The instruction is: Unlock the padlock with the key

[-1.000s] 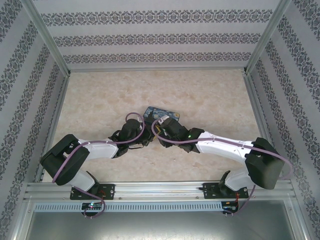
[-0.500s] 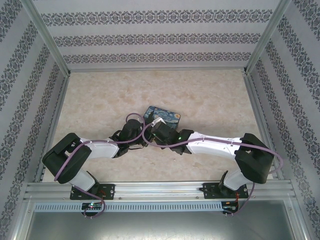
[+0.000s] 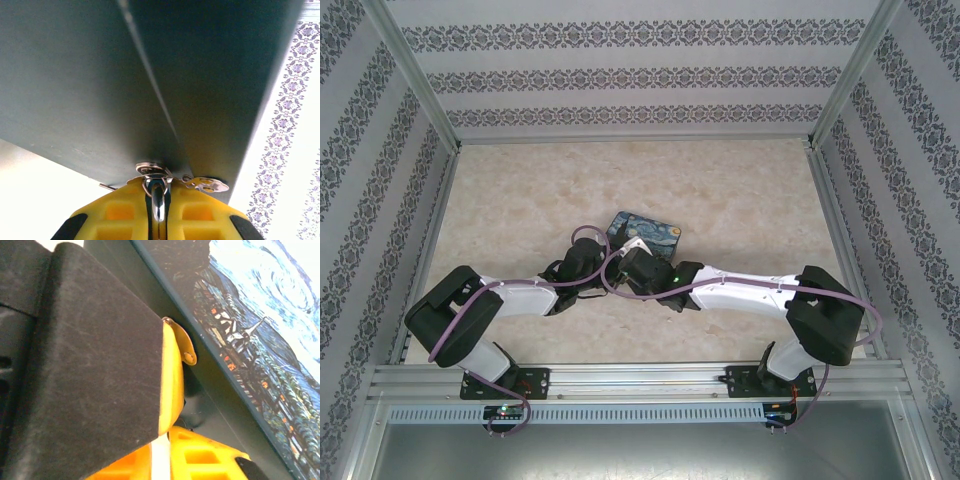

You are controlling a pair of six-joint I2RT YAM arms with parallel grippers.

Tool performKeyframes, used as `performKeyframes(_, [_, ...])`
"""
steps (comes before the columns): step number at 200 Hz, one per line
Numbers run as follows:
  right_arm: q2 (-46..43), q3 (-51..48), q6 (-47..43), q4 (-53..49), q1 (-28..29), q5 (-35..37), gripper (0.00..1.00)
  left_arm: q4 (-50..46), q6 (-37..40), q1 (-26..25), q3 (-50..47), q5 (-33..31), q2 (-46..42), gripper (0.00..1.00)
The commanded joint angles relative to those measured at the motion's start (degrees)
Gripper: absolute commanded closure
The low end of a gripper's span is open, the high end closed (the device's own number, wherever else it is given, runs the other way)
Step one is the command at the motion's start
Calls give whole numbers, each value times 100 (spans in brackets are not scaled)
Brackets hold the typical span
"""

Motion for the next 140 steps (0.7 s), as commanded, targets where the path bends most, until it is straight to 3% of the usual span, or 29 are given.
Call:
performKeyframes(1, [169,-60,35,32,-51,560,90,242,1,-31,77,224,-45,100])
performKeyframes(21, [211,3,77,56,-60,559,100,242,0,-31,66,221,-57,100])
performKeyframes(45, [97,6,166,139,-93,250,100,227,-8,-33,48,207,-69,100])
performKeyframes(56, [-67,-24,224,166,-102,-16,87,196,22,-31,30,177,-62,100])
performKeyframes(69, [-373,-139,401,193,-127,-331,60,174,51,-31,24,143,-24,100])
performKeyframes(108, [-1600,-878,1441,370,-401,-1152,38,241,263,-29,-55,27,233,100])
performKeyframes(140, [-2377,-1566,2545,717,-603,-1585,29,412,478,-57,-101,34,520,88])
